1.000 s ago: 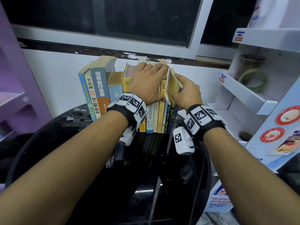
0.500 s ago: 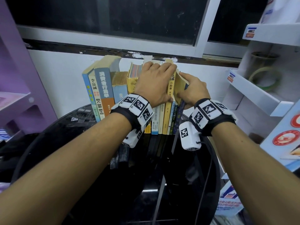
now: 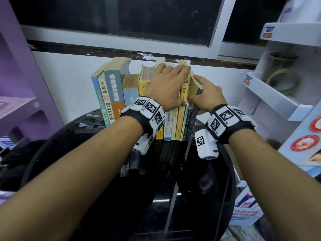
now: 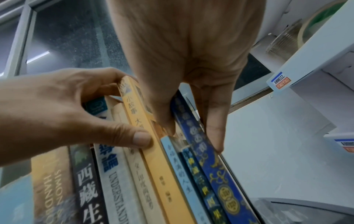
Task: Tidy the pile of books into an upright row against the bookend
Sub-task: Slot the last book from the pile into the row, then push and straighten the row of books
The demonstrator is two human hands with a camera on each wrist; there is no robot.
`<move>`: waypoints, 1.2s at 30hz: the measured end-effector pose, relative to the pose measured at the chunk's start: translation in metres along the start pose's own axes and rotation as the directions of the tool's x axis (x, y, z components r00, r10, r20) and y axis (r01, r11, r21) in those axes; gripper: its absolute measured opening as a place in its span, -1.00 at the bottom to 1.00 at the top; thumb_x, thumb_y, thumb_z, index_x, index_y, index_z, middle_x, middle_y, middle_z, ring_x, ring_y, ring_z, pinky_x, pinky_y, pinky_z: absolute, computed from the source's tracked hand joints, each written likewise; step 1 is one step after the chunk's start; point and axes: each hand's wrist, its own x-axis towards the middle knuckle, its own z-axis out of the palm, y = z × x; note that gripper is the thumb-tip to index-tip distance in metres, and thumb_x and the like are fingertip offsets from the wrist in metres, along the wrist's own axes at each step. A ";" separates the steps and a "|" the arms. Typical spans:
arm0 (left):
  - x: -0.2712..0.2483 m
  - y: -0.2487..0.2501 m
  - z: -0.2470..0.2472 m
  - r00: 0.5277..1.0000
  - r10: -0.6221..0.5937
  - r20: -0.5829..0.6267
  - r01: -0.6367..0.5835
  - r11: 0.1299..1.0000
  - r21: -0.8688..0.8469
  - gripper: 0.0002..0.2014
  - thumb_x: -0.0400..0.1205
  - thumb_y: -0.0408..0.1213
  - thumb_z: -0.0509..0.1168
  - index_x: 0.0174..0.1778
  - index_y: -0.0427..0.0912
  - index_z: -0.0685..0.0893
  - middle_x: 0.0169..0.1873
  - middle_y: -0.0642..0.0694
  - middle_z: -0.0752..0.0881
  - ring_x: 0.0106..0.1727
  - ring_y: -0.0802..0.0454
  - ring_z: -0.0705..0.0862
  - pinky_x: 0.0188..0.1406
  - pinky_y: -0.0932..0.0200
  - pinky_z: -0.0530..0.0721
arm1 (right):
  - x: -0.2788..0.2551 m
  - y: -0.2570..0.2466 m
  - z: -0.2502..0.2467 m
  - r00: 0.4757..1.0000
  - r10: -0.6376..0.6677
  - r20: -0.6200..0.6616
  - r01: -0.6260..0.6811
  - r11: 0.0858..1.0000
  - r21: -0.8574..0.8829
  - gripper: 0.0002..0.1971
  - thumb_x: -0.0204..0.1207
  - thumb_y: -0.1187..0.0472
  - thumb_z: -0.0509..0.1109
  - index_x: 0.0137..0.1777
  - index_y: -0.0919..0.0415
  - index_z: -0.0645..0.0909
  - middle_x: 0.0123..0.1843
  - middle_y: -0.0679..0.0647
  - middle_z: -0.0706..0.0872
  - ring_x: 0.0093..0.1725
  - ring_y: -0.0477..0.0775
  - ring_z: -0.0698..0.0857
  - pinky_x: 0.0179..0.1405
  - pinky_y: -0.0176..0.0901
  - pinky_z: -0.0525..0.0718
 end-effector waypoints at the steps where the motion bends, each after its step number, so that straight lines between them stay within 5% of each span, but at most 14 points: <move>1: 0.000 -0.001 -0.001 1.000 0.007 -0.007 -0.007 1.000 -0.013 -0.02 0.35 0.28 0.44 0.59 -0.10 0.22 0.55 -0.07 0.41 0.47 -0.12 0.46 0.54 -0.08 0.17 | -0.001 -0.001 -0.002 1.000 0.003 0.015 -0.003 1.000 0.005 -0.18 0.22 -0.02 0.50 0.50 -0.39 0.27 0.21 0.18 0.69 0.10 0.27 0.75 0.01 0.22 0.79; 6: -0.012 -0.012 -0.004 0.991 0.011 -0.132 -0.031 0.989 -0.148 -0.30 0.51 0.06 0.34 0.55 -0.07 0.32 0.52 -0.05 0.42 0.56 -0.05 0.32 0.56 0.00 0.13 | -0.011 -0.004 -0.013 0.998 0.051 -0.022 -0.049 0.994 0.096 -0.24 0.33 -0.03 0.51 0.55 -0.13 0.32 0.13 0.10 0.71 0.03 0.18 0.77 -0.13 0.13 0.83; 10: -0.034 -0.033 -0.012 0.949 -0.148 -0.278 0.068 0.958 -0.277 -0.45 0.56 -0.03 0.27 0.48 -0.08 0.43 0.47 -0.05 0.47 0.56 -0.02 0.32 0.60 -0.01 0.15 | -0.019 -0.003 -0.020 0.995 0.088 -0.051 -0.079 0.986 0.145 -0.23 0.31 -0.08 0.50 0.55 -0.05 0.36 0.18 0.08 0.69 0.06 0.12 0.75 -0.24 -0.02 0.82; 16: -0.078 -0.085 -0.022 0.779 -0.508 -0.368 0.317 0.825 -0.467 -0.44 0.47 -0.14 0.30 0.41 -0.18 0.51 0.40 -0.12 0.52 0.46 -0.08 0.42 0.49 0.01 0.31 | -0.035 0.007 -0.016 0.998 0.041 -0.046 -0.029 0.971 0.237 -0.37 0.43 0.04 0.52 0.50 0.08 0.44 0.30 0.02 0.67 0.19 0.01 0.65 0.23 0.00 0.66; 20: -0.106 -0.117 -0.018 0.718 -0.653 -0.243 0.452 0.702 -0.551 -0.38 0.52 -0.11 0.33 0.49 -0.23 0.40 0.44 -0.19 0.45 0.47 -0.12 0.40 0.48 0.04 0.32 | -0.045 0.010 -0.003 0.999 0.015 -0.028 -0.007 0.963 0.268 -0.41 0.47 -0.01 0.53 0.45 0.11 0.44 0.25 -0.03 0.63 0.15 -0.05 0.57 0.13 -0.18 0.47; 26: -0.131 -0.142 -0.003 0.701 -0.654 0.285 0.613 0.347 -0.710 -0.24 0.62 -0.01 0.34 0.65 -0.17 0.15 0.60 -0.13 0.30 0.59 -0.06 0.30 0.55 -0.07 0.30 | -0.049 0.006 0.011 0.998 0.030 -0.051 -0.013 0.949 0.315 -0.40 0.50 0.02 0.52 0.48 0.14 0.39 0.34 0.06 0.66 0.22 0.05 0.65 0.16 -0.16 0.52; 31: -0.135 -0.134 -0.002 0.783 -0.496 0.375 0.582 0.373 -0.722 -0.50 0.68 -0.19 0.27 0.54 -0.12 0.32 0.27 0.08 0.53 0.24 0.16 0.49 0.17 0.19 0.40 | -0.048 0.002 0.022 0.997 0.049 -0.059 -0.028 0.951 0.308 -0.36 0.50 0.12 0.52 0.50 0.18 0.32 0.38 0.09 0.64 0.29 0.12 0.65 0.11 -0.15 0.55; 36: -0.131 -0.135 0.003 0.783 -0.520 0.340 0.580 0.414 -0.702 -0.42 0.66 -0.15 0.31 0.57 -0.09 0.27 0.35 -0.08 0.60 0.19 0.02 0.58 0.11 0.11 0.48 | -0.046 0.003 0.025 0.996 0.034 -0.077 -0.012 0.963 0.268 -0.39 0.50 0.17 0.52 0.45 0.23 0.30 0.36 0.13 0.64 0.28 0.14 0.66 0.09 -0.11 0.60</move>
